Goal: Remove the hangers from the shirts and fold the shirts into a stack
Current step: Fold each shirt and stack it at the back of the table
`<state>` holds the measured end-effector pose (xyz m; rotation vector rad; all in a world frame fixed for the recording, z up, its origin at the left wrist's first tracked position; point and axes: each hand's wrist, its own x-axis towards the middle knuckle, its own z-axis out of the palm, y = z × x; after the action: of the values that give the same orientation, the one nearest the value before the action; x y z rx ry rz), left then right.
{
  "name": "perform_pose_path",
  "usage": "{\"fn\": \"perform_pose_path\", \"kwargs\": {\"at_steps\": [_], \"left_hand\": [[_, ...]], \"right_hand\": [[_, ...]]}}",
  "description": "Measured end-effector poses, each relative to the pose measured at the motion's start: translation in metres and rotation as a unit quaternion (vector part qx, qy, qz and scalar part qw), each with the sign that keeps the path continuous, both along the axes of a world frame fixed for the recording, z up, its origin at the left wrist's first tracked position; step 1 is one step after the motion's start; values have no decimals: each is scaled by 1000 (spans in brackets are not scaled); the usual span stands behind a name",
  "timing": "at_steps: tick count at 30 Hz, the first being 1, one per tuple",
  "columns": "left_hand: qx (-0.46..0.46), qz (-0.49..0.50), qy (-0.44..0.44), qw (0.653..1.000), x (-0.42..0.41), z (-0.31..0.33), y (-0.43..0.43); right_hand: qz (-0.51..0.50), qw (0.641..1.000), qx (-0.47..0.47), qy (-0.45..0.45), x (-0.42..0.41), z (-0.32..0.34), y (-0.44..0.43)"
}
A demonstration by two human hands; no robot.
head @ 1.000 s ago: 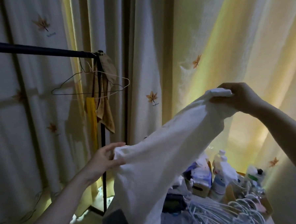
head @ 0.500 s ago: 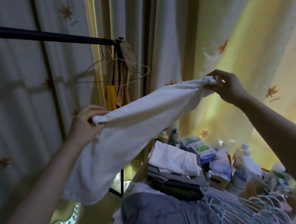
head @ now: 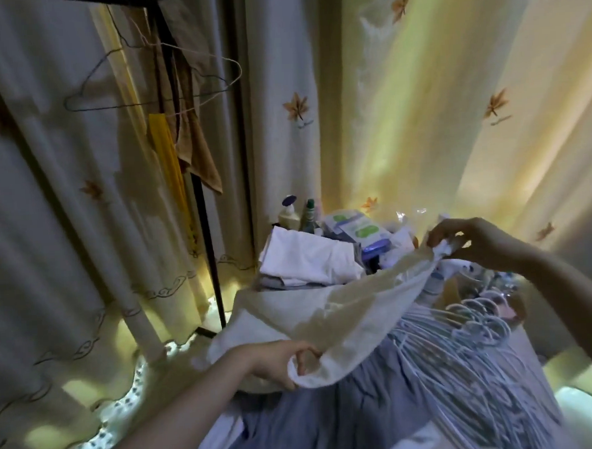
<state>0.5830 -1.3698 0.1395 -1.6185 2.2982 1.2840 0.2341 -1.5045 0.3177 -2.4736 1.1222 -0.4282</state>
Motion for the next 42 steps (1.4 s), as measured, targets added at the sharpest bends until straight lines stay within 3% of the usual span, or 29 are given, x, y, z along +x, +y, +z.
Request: {"fn": "perform_pose_path", "kwargs": {"at_steps": [6, 12, 15, 16, 19, 21, 23, 26, 28, 30, 32, 35, 38, 40, 42], "left_hand": [[89, -93, -27, 991, -61, -37, -7], [174, -158, 19, 972, -115, -60, 8], [250, -141, 13, 958, -138, -66, 9], [244, -135, -4, 960, -144, -66, 8], [113, -103, -49, 987, -152, -69, -4], [94, -4, 7, 996, -153, -69, -7], [175, 118, 144, 967, -152, -67, -8], [295, 313, 333, 839, -142, -61, -12], [293, 421, 365, 777, -129, -61, -15], [250, 481, 355, 762, -110, -68, -15], [229, 502, 341, 761, -92, -77, -12], [218, 482, 271, 804, -76, -90, -6], [191, 478, 269, 814, -87, -99, -8], [148, 480, 290, 815, -100, -103, -13], [92, 472, 278, 832, -109, -106, -16]], "right_hand": [[-64, 994, 63, 55, -77, -55, 38], [-143, 979, 145, -19, -144, -83, 75], [-183, 960, 208, -36, -158, -96, 88], [-183, 961, 205, -21, -156, -99, 91], [-158, 968, 193, 21, -136, -101, 92], [-115, 977, 169, 59, -107, -97, 87], [-63, 983, 144, 90, -66, -96, 79], [-18, 991, 110, 76, 6, -106, 73], [0, 992, 125, 35, 47, -120, 71], [-12, 994, 113, 11, 72, -140, 68], [-91, 988, 119, -36, 72, -168, 68], [-279, 947, 150, -55, 47, -216, 84], [-480, 846, 209, -102, 14, -256, 113], [-538, 780, 284, -147, 2, -272, 131], [-537, 739, 369, -171, -4, -283, 143]]}}
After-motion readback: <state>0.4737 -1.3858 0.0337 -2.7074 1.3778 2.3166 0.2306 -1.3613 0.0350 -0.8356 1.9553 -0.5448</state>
